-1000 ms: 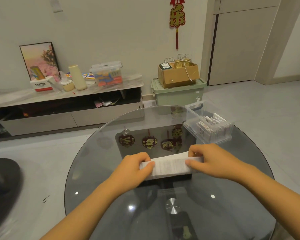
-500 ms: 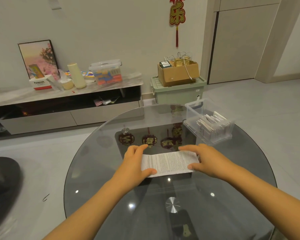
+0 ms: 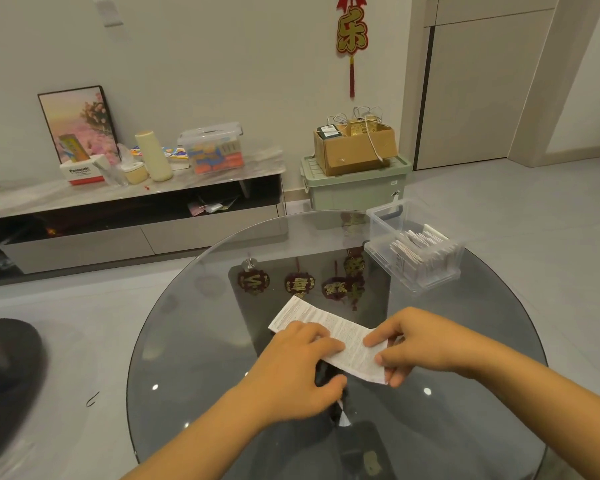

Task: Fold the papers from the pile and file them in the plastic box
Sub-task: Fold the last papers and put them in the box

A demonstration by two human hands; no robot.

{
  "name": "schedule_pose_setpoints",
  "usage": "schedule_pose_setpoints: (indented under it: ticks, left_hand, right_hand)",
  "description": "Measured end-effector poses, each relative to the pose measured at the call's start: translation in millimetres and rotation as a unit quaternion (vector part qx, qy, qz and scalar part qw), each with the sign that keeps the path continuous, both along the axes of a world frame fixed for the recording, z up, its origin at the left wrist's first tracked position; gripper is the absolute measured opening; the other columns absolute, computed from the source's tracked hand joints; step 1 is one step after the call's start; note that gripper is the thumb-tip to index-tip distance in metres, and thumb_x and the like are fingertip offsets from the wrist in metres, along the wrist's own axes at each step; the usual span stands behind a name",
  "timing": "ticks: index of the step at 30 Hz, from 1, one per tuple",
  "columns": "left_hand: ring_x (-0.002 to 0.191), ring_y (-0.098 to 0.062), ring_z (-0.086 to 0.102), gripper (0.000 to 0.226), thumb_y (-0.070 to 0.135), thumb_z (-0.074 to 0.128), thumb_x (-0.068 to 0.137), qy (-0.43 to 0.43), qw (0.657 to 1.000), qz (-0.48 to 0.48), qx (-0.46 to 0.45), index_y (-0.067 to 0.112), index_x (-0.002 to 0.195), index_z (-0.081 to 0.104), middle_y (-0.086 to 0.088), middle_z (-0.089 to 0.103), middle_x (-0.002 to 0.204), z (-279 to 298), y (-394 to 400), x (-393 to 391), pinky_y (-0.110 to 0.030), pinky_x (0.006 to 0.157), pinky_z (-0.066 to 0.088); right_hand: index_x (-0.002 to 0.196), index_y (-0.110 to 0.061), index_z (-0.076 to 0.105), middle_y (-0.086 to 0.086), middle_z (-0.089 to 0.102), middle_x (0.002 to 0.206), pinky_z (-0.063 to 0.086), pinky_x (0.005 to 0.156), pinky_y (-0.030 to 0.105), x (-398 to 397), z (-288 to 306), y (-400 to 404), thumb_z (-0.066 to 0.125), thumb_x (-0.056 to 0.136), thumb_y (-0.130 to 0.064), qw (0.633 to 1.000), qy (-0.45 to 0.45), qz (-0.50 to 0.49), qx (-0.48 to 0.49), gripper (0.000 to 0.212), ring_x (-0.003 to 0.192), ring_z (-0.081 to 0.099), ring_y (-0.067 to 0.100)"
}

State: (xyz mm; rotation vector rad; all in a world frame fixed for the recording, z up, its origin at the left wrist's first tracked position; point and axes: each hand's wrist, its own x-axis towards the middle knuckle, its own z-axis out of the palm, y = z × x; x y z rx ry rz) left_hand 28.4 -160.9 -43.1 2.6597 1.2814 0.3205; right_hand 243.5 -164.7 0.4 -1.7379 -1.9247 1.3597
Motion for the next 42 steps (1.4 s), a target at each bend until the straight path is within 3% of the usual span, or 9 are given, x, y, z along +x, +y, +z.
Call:
schedule_pose_setpoints:
  ticks: [6, 12, 18, 24, 28, 32, 37, 40, 42]
  left_hand:
    - [0.117, -0.007, 0.036, 0.066, 0.07, 0.047, 0.081, 0.037, 0.999, 0.014, 0.015, 0.033, 0.136, 0.039, 0.015, 0.043, 0.132, 6.3, -4.1, 7.6, -0.022, 0.097, 0.033]
    - [0.103, -0.007, 0.048, 0.04, 0.048, 0.046, 0.092, -0.032, 0.999, 0.034, -0.002, 0.032, 0.129, 0.045, 0.013, 0.056, 0.115, 10.7, -7.9, 10.6, -0.025, 0.084, 0.043]
    - [0.068, -0.003, 0.05, 0.014, 0.039, 0.043, 0.096, -0.143, 0.986, 0.067, -0.051, 0.035, 0.108, 0.05, 0.016, 0.054, 0.08, 8.5, -8.3, 7.3, -0.017, 0.058, 0.039]
    - [0.112, -0.012, 0.057, 0.063, 0.025, 0.057, 0.092, -0.258, 0.95, 0.138, -0.112, 0.039, 0.142, 0.021, 0.011, 0.049, 0.13, 3.1, -2.2, 4.4, -0.026, 0.091, 0.051]
    - [0.11, -0.02, 0.057, 0.092, 0.023, 0.064, 0.087, -0.252, 0.945, 0.176, -0.11, 0.046, 0.145, -0.003, 0.0, 0.042, 0.135, -3.8, 7.3, -1.0, -0.034, 0.093, 0.051]
    - [0.108, -0.006, 0.048, 0.096, 0.02, 0.064, 0.087, -0.229, 0.955, 0.155, -0.108, 0.047, 0.141, -0.011, 0.008, 0.034, 0.132, -6.3, 13.7, -7.3, -0.017, 0.089, 0.044]
    - [0.129, -0.01, 0.022, 0.072, 0.027, 0.064, 0.086, -0.123, 0.981, 0.151, -0.014, 0.035, 0.145, 0.023, 0.01, 0.018, 0.14, -1.2, 17.7, -13.5, -0.02, 0.105, 0.025]
    - [0.123, -0.012, 0.03, 0.037, 0.04, 0.053, 0.092, 0.021, 0.992, 0.103, 0.064, 0.031, 0.128, 0.051, 0.011, 0.038, 0.132, 7.6, 16.1, -13.4, -0.023, 0.103, 0.016]
    - [0.114, -0.01, 0.04, 0.042, 0.053, 0.045, 0.092, 0.057, 0.993, 0.083, 0.053, 0.03, 0.125, 0.055, 0.01, 0.049, 0.123, 7.5, 13.0, -11.7, -0.024, 0.101, 0.023]
  right_hand:
    - [0.112, -0.009, 0.065, 0.015, 0.073, 0.085, 0.054, 0.076, 0.028, 3.7, 19.9, -6.8, 0.051, 0.091, -0.005, 0.993, 0.111, -0.02, -0.03, 0.026, 0.064, 0.066, 0.021]
    - [0.098, -0.026, 0.073, -0.009, 0.069, 0.064, 0.038, 0.046, 0.014, -1.9, 31.9, -8.2, 0.056, 0.088, -0.009, 0.994, 0.099, -0.001, 0.047, 0.026, 0.049, 0.055, 0.005]
    - [0.096, -0.049, 0.066, -0.018, 0.066, 0.092, 0.049, 0.07, 0.015, -2.4, 24.7, 3.6, 0.065, 0.084, -0.022, 0.973, 0.06, 0.008, 0.225, 0.03, 0.08, 0.057, 0.009]
    - [0.117, -0.047, 0.053, -0.014, 0.05, 0.115, 0.048, 0.082, 0.015, -21.5, 3.9, 19.9, 0.066, 0.083, -0.016, 0.955, 0.046, 0.036, 0.292, 0.048, 0.095, 0.054, -0.001]
    - [0.126, -0.043, 0.049, -0.017, 0.046, 0.116, 0.048, 0.081, 0.014, -32.1, -6.5, 28.1, 0.065, 0.082, -0.017, 0.952, 0.009, 0.063, 0.298, 0.054, 0.095, 0.052, -0.003]
    - [0.132, -0.04, 0.045, -0.018, 0.045, 0.115, 0.043, 0.085, 0.014, -38.8, -14.7, 32.4, 0.065, 0.081, -0.02, 0.949, -0.043, 0.095, 0.297, 0.059, 0.098, 0.05, -0.002]
    - [0.13, -0.031, 0.053, -0.015, 0.048, 0.133, 0.039, 0.099, 0.023, -37.5, -21.9, 35.3, 0.065, 0.084, -0.035, 0.929, -0.167, 0.174, 0.279, 0.047, 0.12, 0.043, 0.004]
    - [0.128, -0.032, 0.055, -0.014, 0.051, 0.132, 0.04, 0.099, 0.028, -37.2, -22.3, 35.6, 0.063, 0.085, -0.039, 0.924, -0.198, 0.175, 0.277, 0.045, 0.12, 0.044, 0.008]
    - [0.128, -0.032, 0.055, -0.012, 0.054, 0.13, 0.042, 0.097, 0.03, -38.9, -21.1, 35.1, 0.061, 0.086, -0.04, 0.91, -0.225, 0.182, 0.298, 0.043, 0.119, 0.046, 0.01]
